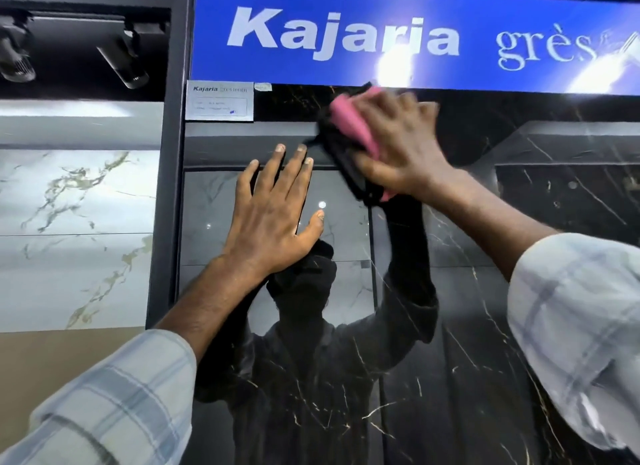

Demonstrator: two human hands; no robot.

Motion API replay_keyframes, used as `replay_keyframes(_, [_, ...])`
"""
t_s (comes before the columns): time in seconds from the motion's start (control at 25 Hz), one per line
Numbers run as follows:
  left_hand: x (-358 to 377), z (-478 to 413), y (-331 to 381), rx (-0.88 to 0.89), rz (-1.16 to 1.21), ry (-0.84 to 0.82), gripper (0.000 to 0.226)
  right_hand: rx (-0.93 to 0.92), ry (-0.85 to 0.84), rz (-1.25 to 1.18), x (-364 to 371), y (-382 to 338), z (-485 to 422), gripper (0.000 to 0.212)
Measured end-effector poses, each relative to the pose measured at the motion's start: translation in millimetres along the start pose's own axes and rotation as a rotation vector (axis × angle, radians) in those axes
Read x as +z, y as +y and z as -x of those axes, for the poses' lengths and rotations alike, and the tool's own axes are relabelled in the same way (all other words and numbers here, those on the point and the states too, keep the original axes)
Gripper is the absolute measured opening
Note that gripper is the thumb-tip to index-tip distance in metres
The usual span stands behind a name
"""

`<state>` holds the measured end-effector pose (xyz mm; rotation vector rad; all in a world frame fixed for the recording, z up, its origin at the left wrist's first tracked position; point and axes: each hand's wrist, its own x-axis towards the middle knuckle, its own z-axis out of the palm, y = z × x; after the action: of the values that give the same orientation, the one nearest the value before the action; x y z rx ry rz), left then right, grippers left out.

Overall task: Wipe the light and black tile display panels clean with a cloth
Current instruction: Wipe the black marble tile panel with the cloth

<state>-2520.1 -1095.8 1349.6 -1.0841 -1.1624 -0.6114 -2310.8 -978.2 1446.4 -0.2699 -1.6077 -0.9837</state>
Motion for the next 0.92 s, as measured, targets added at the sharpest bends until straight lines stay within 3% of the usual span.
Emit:
replay_keyframes(0.04, [-1,0,-1,0.005,0.022,0.013,0.076,-0.188,-0.017,-0.023,2,-1,0,0.071])
replay_keyframes(0.08, [-3,0,-3,0.013,0.057,0.022,0.076,-0.256,-0.029,-0.049,-1,7,-6,0.069])
replay_keyframes(0.12, [-6,2,-5,0.023,0.103,0.027,0.076,-0.158,-0.016,-0.083,-5,18,-12,0.069])
replay_keyframes(0.2, [-16,7,-16,0.028,0.178,0.045,0.075,0.242,0.034,-0.083,-7,23,-21,0.074])
replay_keyframes(0.24, [-21,11,-25,0.026,0.175,0.066,0.075,0.316,0.019,-0.017,-6,12,-22,0.078])
replay_keyframes(0.28, [-27,14,-35,0.021,0.146,0.084,0.075,0.241,0.010,0.035,0,-6,-25,0.082])
replay_keyframes(0.4, [-40,26,-70,-0.005,0.039,0.056,0.076,-0.270,-0.016,-0.071,9,-34,-24,0.072])
replay_keyframes(0.44, [-41,31,-81,-0.014,0.016,0.023,0.077,-0.268,0.001,-0.130,6,-23,-28,0.069])
replay_keyframes(0.56, [-37,48,-95,-0.026,-0.060,-0.085,0.078,0.261,0.082,-0.206,1,-6,-35,0.068])
replay_keyframes(0.6, [-34,53,-97,-0.021,-0.085,-0.096,0.078,0.289,0.075,-0.123,5,-16,-38,0.070])
replay_keyframes(0.72, [-28,61,-98,-0.006,-0.113,-0.068,0.076,-0.197,0.046,-0.087,14,-44,-41,0.070])
replay_keyframes(0.76, [-27,61,-98,-0.004,-0.113,-0.052,0.075,-0.275,0.038,-0.105,11,-38,-44,0.066])
replay_keyframes(0.8, [-26,60,-97,0.000,-0.111,-0.038,0.075,-0.194,0.048,-0.124,9,-28,-48,0.065])
replay_keyframes(0.88, [-25,60,-96,-0.001,-0.099,-0.023,0.074,0.151,0.092,-0.142,8,-27,-53,0.066])
replay_keyframes(0.92, [-25,60,-96,-0.004,-0.093,-0.020,0.074,0.197,0.090,-0.084,11,-38,-56,0.067])
